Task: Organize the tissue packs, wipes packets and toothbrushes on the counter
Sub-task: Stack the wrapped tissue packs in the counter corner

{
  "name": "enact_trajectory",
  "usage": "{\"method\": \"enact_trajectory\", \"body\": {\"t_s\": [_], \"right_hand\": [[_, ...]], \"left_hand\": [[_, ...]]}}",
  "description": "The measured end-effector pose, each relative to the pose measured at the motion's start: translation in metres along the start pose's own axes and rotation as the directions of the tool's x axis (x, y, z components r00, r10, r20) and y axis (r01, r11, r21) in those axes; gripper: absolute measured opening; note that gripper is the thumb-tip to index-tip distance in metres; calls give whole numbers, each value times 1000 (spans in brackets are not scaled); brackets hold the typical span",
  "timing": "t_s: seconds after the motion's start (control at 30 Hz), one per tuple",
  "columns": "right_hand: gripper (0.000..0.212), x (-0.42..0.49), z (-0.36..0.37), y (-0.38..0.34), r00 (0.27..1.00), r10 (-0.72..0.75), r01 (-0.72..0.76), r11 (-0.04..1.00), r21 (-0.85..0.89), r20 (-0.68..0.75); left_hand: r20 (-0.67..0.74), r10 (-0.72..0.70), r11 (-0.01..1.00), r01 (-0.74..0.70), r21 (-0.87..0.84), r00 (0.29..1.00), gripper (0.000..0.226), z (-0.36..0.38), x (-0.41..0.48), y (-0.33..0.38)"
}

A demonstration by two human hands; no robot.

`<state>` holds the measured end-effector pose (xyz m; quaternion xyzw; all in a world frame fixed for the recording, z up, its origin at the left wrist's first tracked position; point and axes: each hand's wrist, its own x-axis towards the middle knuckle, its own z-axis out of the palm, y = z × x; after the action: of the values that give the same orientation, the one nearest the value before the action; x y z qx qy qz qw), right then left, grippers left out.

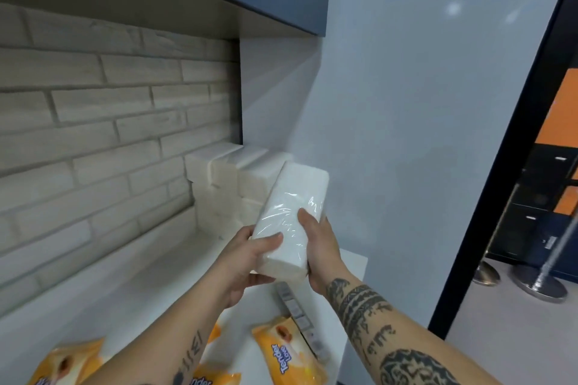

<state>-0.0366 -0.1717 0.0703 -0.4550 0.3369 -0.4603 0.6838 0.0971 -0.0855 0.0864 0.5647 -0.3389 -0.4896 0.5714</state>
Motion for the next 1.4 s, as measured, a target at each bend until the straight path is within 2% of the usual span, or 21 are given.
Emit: {"method": "enact_trajectory", "body": {"t_s": [0.13, 0.2, 0.43, 0.53, 0.67, 0.7, 0.77, 0.87, 0.97, 1.1, 1.27, 1.4], "right_hand": [[39, 39, -11, -6, 999, 27, -27, 1000, 5, -27], [43, 65, -15, -13, 998, 41, -40, 999, 12, -43], [87, 158, -19, -32, 972, 155, -172, 981, -84, -178], [91, 190, -20, -31, 965, 200, -222, 967, -126, -170], [132, 278, -51, 27, 950, 206, -262, 934, -242, -234], [137, 295, -56, 39, 940, 235, -298, 919, -258, -247], [137, 286, -47, 30, 911, 312, -386, 875, -293, -270], [121, 242, -21, -10, 922, 281, -369, 847, -383, -266], [130, 244, -13, -12, 922, 272, -366, 846, -388, -276], [146, 291, -16, 19, 913, 277, -372, 866, -335, -299], [136, 300, -17, 22, 912, 308, -385, 870, -307, -269], [158, 301, -17, 17, 912, 353, -398, 885, -240, -211]], "left_hand": [[-25, 11, 1000, -10, 22, 1000, 40, 12, 39, 4], [-67, 32, 999, -30, 24, 997, 37, 19, 63, 10], [-288, 79, 993, -102, -65, 954, 39, 47, 141, 10], [-384, 91, 995, -96, 5, 919, 55, 51, 173, 10], [-474, 102, 992, -53, 115, 875, 55, 53, 204, 7], [-482, 102, 990, -42, 135, 870, 55, 53, 210, 5], [-493, 88, 989, -15, 149, 865, 52, 54, 220, 3], [-518, 67, 989, 10, 145, 853, 55, 52, 233, 1], [-556, 48, 989, 39, 144, 830, 62, 50, 242, 2], [-575, 45, 986, 57, 158, 817, 65, 49, 253, 3], [-592, 16, 981, 101, 164, 806, 71, 50, 259, 8], [-585, -15, 985, 112, 131, 811, 76, 50, 254, 10]]}}
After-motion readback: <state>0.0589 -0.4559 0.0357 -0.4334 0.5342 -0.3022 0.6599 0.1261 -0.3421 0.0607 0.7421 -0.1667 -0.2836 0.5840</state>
